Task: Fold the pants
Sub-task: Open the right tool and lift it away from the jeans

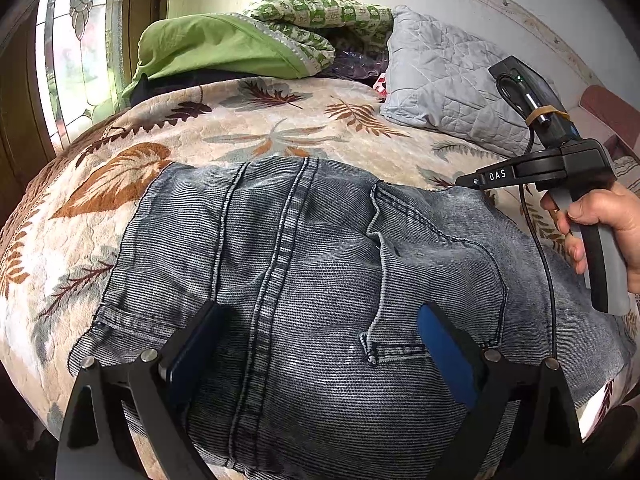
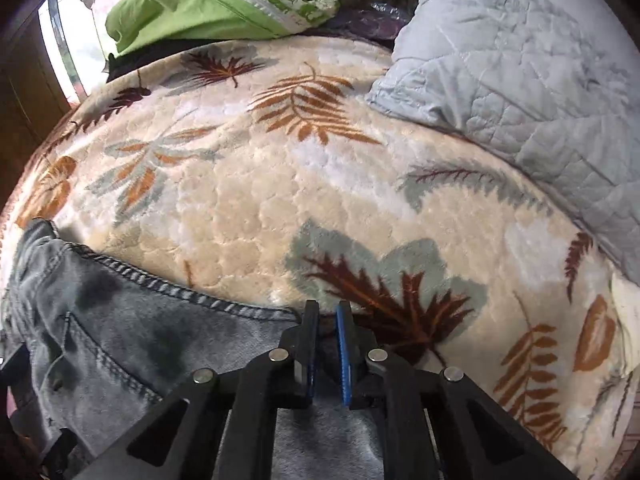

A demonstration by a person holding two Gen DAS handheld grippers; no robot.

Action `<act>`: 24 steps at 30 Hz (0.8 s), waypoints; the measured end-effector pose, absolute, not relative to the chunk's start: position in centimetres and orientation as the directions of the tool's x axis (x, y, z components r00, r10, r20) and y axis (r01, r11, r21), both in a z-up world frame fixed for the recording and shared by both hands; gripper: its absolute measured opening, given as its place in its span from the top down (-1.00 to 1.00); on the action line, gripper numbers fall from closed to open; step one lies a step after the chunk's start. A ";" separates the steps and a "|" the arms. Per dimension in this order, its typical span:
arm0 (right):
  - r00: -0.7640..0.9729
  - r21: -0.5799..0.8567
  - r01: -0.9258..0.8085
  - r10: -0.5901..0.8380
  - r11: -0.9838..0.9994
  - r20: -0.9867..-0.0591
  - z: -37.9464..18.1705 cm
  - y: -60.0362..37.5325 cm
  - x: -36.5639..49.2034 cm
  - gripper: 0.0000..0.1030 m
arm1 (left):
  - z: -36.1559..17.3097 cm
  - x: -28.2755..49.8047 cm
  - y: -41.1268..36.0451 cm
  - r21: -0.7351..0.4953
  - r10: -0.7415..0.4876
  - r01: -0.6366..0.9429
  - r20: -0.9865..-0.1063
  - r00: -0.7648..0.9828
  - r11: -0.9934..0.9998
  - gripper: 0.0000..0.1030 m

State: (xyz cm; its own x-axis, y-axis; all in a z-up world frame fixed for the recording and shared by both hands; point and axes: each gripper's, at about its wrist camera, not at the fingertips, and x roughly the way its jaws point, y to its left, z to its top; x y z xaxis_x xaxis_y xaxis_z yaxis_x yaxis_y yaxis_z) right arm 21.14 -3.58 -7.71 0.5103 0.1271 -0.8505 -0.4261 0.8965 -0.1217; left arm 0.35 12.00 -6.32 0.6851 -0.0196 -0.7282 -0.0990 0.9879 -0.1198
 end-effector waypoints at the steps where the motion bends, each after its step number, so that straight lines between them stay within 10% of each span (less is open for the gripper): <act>1: 0.489 -0.071 -0.429 0.165 0.901 -0.857 -7.7 -4.1 21.1 0.79 | -6.3 0.3 12.1 -0.123 -0.023 -0.098 -0.727 0.686 0.987 -0.89; 3: 0.499 0.024 -0.399 0.239 0.916 -0.833 -6.6 -5.8 20.2 0.74 | -6.3 0.2 12.1 -0.131 -0.027 -0.100 -0.725 0.688 0.986 -0.89; 7: 0.546 0.161 -0.360 0.347 0.919 -0.763 -4.0 -10.3 14.6 -0.44 | -6.3 0.2 11.8 -0.113 -0.007 -0.108 -0.724 0.690 0.988 -0.89; 15: 0.411 0.310 -0.071 0.311 0.948 -0.857 -11.2 -24.3 11.3 -0.29 | -6.4 0.2 11.5 -0.088 0.018 -0.117 -0.722 0.692 0.989 -0.89; 24: 0.603 0.570 0.094 0.409 0.816 -0.685 -8.3 -37.6 7.8 -0.59 | -6.2 -0.1 11.4 -0.079 0.037 -0.133 -0.715 0.698 0.988 -0.89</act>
State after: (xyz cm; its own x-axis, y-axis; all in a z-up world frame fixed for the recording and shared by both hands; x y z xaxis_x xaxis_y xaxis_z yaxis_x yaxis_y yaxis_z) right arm 7.80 -37.61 -8.25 0.6026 0.4088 -0.6854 0.0945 0.8163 0.5699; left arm -0.06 11.35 -6.20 0.6981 0.0368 -0.7151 -0.1334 0.9879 -0.0794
